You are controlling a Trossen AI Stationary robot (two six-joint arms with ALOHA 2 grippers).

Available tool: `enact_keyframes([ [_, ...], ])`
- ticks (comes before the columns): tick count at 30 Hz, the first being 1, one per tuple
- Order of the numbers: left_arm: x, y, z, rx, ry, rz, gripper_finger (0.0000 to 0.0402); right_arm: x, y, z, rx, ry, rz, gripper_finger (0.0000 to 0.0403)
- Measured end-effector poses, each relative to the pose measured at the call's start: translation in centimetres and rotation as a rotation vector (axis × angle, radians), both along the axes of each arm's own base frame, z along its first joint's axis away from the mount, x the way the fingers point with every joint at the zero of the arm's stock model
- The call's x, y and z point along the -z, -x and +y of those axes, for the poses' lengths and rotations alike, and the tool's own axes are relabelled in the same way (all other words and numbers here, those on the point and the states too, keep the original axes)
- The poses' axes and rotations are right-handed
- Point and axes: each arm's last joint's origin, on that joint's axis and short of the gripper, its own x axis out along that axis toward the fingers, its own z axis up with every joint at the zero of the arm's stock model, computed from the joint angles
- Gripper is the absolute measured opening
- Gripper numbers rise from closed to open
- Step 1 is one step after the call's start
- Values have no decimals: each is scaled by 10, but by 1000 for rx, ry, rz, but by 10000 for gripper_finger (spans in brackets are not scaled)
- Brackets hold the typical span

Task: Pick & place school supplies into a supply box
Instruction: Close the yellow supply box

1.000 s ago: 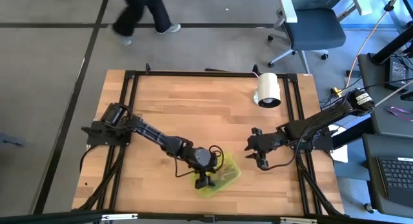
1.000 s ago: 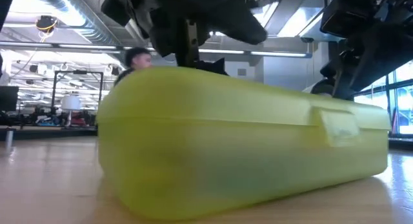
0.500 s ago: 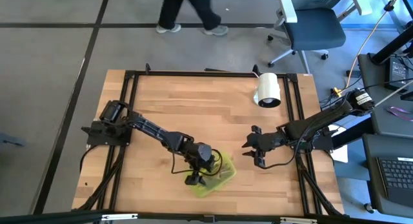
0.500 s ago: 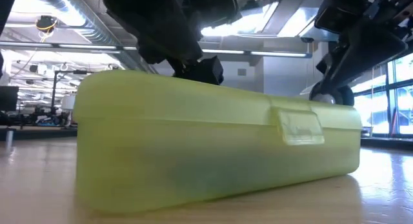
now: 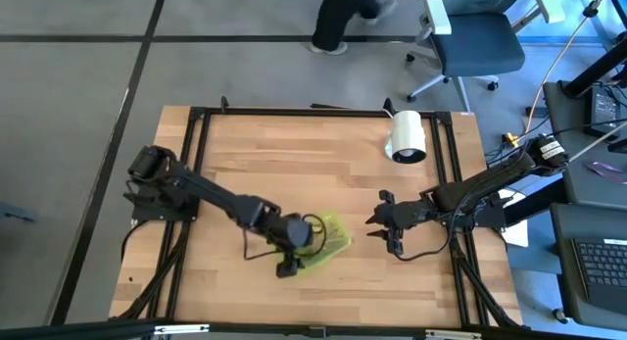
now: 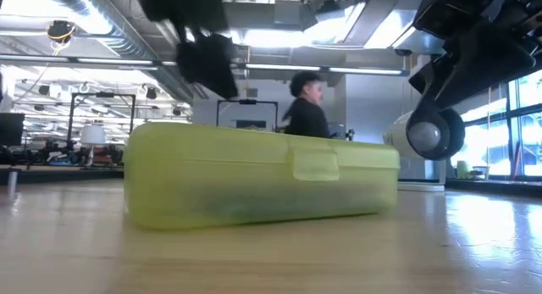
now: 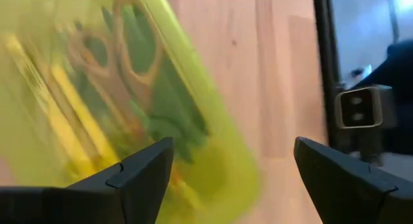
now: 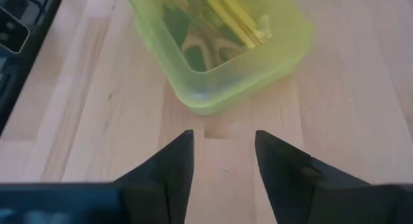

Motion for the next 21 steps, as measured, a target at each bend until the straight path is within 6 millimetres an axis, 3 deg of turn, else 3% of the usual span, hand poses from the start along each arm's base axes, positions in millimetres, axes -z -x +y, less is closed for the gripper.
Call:
enact_keyframes([
  [4, -5, 11, -21, -159, 138, 74, 312, 0, 0, 0, -42, 44, -10, 168],
  [10, 10, 39, -60, -486, 240, 235, 312, 9, -8, -8, -59, 130, 8, 168],
  [17, 27, 58, -81, -595, 95, 245, 312, 29, -28, -23, -176, 101, 39, 168],
  [21, 49, 52, -79, -592, -1, 258, 312, 36, -36, -33, -187, 106, 55, 168],
])
